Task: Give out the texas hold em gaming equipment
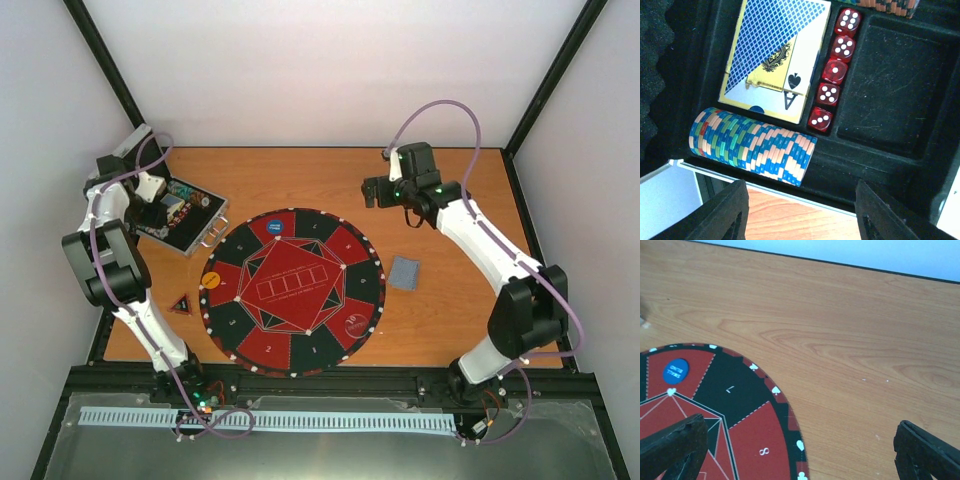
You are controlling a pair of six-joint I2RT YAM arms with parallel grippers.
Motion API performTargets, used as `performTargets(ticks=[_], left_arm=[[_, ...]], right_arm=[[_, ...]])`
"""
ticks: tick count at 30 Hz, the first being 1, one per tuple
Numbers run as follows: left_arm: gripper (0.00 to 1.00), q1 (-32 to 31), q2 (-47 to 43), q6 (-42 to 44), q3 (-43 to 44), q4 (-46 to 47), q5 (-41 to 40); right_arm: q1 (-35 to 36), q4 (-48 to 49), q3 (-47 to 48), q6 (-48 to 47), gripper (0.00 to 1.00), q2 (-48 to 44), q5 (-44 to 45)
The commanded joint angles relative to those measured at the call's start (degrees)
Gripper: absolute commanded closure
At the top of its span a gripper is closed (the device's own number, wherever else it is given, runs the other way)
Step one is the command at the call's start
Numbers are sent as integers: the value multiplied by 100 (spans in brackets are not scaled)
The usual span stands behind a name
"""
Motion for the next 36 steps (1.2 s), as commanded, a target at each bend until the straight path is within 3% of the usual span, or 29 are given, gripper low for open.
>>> performTargets(ticks=[1, 9, 25, 36], left_arm=[[42, 32, 250, 529, 350, 91, -216], [48, 34, 646, 739, 736, -288, 427], [48, 32, 671, 795, 45, 350, -581], [48, 34, 535, 921, -72, 3, 177]], right_arm=[[-51, -215, 448, -373, 0, 387, 255], [-50, -235, 541, -618, 0, 573, 329], [-58, -328, 802, -746, 0, 926, 199], [-59, -344, 863, -719, 0, 980, 156]])
